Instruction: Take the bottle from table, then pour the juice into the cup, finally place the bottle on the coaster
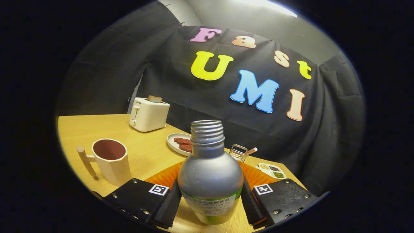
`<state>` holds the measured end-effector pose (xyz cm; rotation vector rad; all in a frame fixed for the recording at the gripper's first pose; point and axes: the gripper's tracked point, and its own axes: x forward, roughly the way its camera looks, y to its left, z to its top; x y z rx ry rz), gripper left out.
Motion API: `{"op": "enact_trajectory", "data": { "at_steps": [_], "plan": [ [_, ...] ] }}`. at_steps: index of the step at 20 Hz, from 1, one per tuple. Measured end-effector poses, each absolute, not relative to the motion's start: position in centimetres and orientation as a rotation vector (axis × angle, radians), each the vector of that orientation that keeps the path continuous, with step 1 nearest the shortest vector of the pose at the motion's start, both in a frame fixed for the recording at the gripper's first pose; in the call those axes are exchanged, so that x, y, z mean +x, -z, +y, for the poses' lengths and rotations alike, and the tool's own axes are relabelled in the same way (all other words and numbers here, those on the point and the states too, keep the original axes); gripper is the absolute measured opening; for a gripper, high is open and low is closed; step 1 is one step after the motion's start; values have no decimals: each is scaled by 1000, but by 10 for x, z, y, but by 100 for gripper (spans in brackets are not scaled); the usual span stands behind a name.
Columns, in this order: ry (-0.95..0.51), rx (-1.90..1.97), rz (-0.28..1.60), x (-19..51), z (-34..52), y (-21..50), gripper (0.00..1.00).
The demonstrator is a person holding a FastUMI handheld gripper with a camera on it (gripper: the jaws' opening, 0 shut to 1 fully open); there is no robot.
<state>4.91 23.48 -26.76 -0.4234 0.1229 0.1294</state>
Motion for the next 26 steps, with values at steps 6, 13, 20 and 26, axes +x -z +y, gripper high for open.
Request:
{"op": "enact_trajectory", "data": {
  "at_steps": [6,13,20,26],
  "plan": [
    [-150,-593,141,55,260,284,81],
    [-167,-784,144,58,281,297,80],
    [-156,-1000,122,56,294,302,80],
    [-134,-1127,95,59,298,302,81]
  ]
}}
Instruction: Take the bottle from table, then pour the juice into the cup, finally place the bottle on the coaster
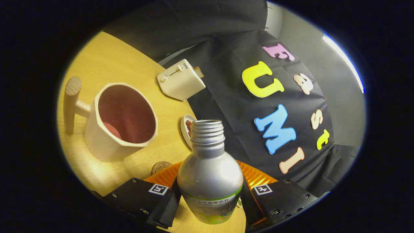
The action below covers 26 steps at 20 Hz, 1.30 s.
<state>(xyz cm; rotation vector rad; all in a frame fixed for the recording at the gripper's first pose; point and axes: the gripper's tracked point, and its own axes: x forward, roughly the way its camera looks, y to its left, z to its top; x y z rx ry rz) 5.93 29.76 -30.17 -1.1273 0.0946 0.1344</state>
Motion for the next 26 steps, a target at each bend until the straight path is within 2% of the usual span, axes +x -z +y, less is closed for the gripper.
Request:
{"op": "enact_trajectory", "data": {
  "at_steps": [26],
  "plan": [
    [-98,-1581,-63,52,313,283,80]
  ]
}}
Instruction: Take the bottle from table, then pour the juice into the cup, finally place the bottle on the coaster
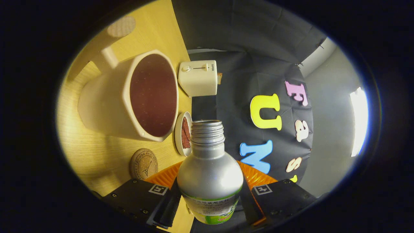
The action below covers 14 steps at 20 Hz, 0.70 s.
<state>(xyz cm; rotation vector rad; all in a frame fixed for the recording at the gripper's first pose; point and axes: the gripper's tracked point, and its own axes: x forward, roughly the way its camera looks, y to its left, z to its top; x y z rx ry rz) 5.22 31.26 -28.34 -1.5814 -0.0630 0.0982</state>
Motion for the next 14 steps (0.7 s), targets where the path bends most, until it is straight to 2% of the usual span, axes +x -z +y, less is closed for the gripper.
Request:
{"op": "enact_trajectory", "data": {
  "at_steps": [14],
  "plan": [
    [-46,-1747,-132,57,315,264,80]
  ]
}}
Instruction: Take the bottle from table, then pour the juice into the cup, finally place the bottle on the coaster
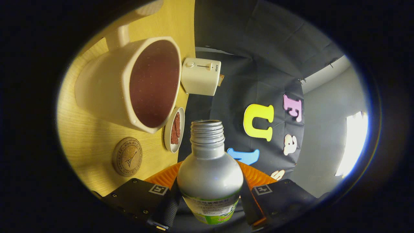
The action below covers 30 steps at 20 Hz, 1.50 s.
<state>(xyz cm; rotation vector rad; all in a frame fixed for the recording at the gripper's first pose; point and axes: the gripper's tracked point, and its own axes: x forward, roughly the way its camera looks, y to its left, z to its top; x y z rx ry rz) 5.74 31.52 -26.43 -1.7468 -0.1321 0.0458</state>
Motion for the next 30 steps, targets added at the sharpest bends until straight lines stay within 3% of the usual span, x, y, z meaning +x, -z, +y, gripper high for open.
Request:
{"op": "enact_trajectory", "data": {
  "at_steps": [30],
  "plan": [
    [-30,-1887,-176,52,323,238,80]
  ]
}}
